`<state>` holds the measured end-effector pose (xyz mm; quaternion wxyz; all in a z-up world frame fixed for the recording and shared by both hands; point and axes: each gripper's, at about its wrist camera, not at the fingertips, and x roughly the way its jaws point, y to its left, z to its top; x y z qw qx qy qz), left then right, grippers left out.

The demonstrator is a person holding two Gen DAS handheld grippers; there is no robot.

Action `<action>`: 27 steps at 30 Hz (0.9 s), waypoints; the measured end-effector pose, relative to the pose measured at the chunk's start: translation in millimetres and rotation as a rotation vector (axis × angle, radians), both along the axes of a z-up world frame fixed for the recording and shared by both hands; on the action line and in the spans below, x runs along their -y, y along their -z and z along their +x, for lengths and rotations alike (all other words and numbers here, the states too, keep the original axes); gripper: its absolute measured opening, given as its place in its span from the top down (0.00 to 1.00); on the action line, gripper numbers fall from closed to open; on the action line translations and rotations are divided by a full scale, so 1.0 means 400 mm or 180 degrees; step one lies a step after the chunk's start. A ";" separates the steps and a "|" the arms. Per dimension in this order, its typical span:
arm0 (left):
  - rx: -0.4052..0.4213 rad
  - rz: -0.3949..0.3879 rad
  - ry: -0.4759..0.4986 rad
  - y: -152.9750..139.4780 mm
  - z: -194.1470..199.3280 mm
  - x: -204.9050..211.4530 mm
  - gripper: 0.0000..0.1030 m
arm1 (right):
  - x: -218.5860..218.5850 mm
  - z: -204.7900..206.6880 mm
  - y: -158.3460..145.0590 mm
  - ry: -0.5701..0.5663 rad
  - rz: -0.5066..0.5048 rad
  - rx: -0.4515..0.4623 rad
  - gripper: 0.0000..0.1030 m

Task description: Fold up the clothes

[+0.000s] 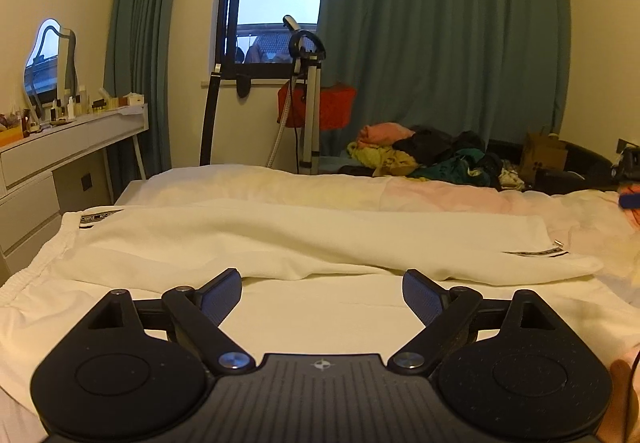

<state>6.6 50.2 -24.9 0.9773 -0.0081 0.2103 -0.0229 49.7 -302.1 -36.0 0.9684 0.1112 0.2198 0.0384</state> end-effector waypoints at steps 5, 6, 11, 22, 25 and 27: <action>-0.0132 -0.0070 -0.0046 0.022 -0.027 -0.013 0.13 | -0.048 -0.035 0.097 -0.0057 0.0008 -0.0121 0.18; -0.0171 -0.0099 -0.0062 0.028 -0.031 -0.021 0.13 | -0.055 -0.039 0.115 -0.0066 0.0008 -0.0177 0.18; -0.0339 -0.0144 -0.0235 0.053 -0.036 -0.061 0.13 | -0.048 -0.045 0.110 -0.0013 -0.0033 -0.0126 0.18; -0.0986 -0.0659 -0.0750 0.063 0.000 -0.242 0.13 | -0.015 -0.041 0.156 0.0150 0.0119 -0.0357 0.18; -0.1319 -0.1185 -0.1089 0.064 0.010 -0.363 0.14 | -0.001 -0.046 0.158 0.0177 0.0226 -0.0354 0.18; -0.1380 -0.1673 -0.1552 0.058 -0.013 -0.461 0.14 | 0.010 -0.045 0.159 0.0171 0.0318 -0.0357 0.18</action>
